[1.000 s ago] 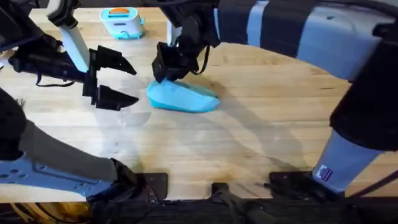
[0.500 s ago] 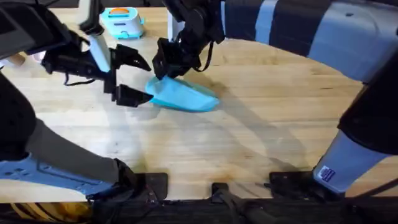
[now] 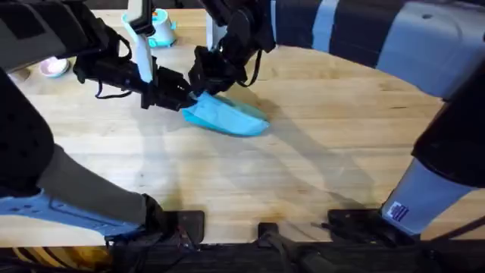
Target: Unzip the bag, pick up the pens from the table one at a time and place them inside, then zip the bag closed.
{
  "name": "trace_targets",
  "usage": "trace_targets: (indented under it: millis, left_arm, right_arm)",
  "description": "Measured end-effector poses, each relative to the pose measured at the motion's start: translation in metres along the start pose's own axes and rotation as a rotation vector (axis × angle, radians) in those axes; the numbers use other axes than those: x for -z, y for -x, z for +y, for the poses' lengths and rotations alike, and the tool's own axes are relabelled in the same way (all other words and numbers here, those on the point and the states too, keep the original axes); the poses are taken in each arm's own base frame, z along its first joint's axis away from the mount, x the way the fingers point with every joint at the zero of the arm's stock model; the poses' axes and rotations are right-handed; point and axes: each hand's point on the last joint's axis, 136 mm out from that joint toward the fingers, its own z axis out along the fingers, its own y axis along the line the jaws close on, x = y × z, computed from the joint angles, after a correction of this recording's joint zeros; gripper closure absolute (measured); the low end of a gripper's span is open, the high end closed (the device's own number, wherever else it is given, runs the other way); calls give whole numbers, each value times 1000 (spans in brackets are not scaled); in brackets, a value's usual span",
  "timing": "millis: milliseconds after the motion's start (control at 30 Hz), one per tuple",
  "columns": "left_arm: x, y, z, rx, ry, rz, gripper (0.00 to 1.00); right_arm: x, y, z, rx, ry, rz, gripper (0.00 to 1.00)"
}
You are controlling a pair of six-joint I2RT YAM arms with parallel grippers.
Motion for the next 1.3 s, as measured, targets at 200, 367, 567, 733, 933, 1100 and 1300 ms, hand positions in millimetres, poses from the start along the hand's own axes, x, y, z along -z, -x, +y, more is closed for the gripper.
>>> trace_targets:
  millis: [200,367,567,733,933,1100,1300]
  left_arm:
    - [0,1,0,27,-2,-2,961]
    - [-6,6,-6,34,-29,-12,960]
    - [-12,16,-9,39,-50,-60,959]
    - [-14,25,-9,40,-56,-103,959]
    - [-15,33,-10,53,-63,-143,959]
    - [-15,40,-10,57,-65,-182,959]
    - [-15,48,-10,51,-68,-216,959]
  right_arm:
    - [2,-1,-5,-17,2,13,970]
    - [9,-8,-17,-60,1,67,970]
    - [21,-8,-33,-116,31,115,970]
    - [31,-6,-42,-132,64,136,970]
    - [40,-4,-52,-148,103,153,969]
    - [48,0,-59,-176,138,157,969]
    - [56,4,-66,-212,168,159,969]
